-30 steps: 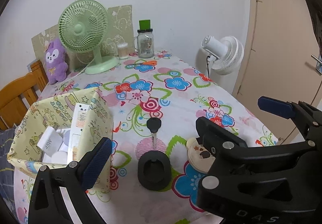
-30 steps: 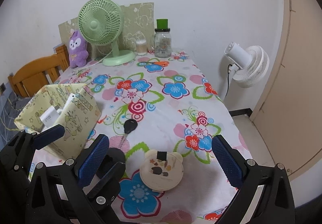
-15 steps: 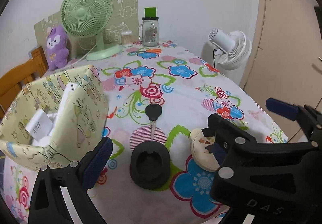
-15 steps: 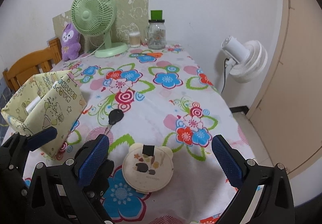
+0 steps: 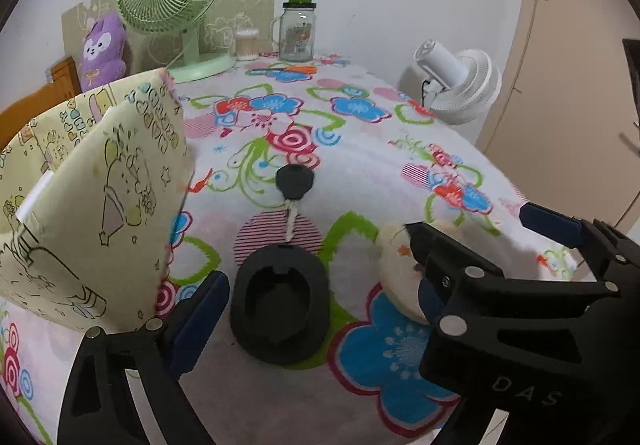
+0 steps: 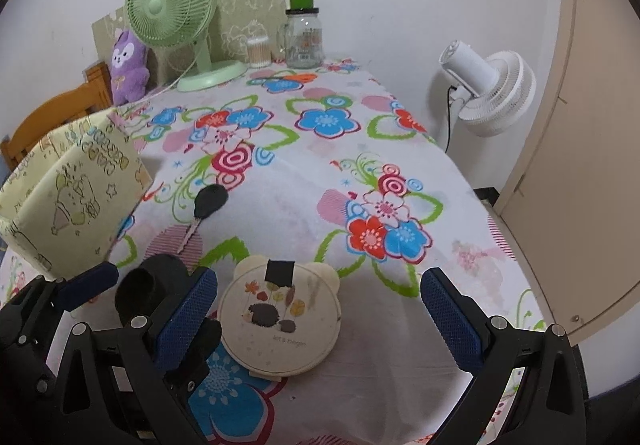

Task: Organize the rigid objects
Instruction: 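Lower the right gripper onto the wooden bear coaster and close it while the left approaches the black holder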

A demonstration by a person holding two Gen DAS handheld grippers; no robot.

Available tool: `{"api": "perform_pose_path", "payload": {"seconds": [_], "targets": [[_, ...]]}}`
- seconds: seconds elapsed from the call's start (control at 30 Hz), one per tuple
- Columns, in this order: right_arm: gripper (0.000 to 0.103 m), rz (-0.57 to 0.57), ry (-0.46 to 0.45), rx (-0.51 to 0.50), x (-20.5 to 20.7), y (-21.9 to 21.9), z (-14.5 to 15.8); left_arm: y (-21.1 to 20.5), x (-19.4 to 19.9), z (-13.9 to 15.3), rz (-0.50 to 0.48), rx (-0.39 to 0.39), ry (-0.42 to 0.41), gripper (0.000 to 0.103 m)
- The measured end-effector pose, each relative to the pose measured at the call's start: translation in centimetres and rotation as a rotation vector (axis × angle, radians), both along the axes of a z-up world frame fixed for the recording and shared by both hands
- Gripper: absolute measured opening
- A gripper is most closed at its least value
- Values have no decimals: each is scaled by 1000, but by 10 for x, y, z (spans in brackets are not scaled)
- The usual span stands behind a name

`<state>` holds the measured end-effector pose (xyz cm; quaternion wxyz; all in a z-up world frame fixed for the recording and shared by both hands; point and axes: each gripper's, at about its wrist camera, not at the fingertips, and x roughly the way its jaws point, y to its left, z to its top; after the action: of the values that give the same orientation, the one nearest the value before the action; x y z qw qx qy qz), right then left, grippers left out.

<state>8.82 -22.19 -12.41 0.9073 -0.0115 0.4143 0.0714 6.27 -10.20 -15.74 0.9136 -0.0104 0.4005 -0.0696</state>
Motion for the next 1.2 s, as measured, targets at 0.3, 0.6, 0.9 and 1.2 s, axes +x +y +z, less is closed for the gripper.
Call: {"api": "perform_pose_path", "payload": {"seconds": [0.3, 0.6, 0.9, 1.2], "targets": [[103, 32, 45, -2, 5, 17, -19, 4, 1, -16, -17, 64, 4, 92], [101, 9, 100, 8, 12, 23, -30, 4, 0, -16, -30, 74, -15, 93], [76, 26, 89, -39, 15, 24, -26, 1, 6, -16, -20, 69, 11, 97], [76, 22, 80, -16, 15, 16, -23, -9, 9, -14, -43, 75, 21, 77]]}}
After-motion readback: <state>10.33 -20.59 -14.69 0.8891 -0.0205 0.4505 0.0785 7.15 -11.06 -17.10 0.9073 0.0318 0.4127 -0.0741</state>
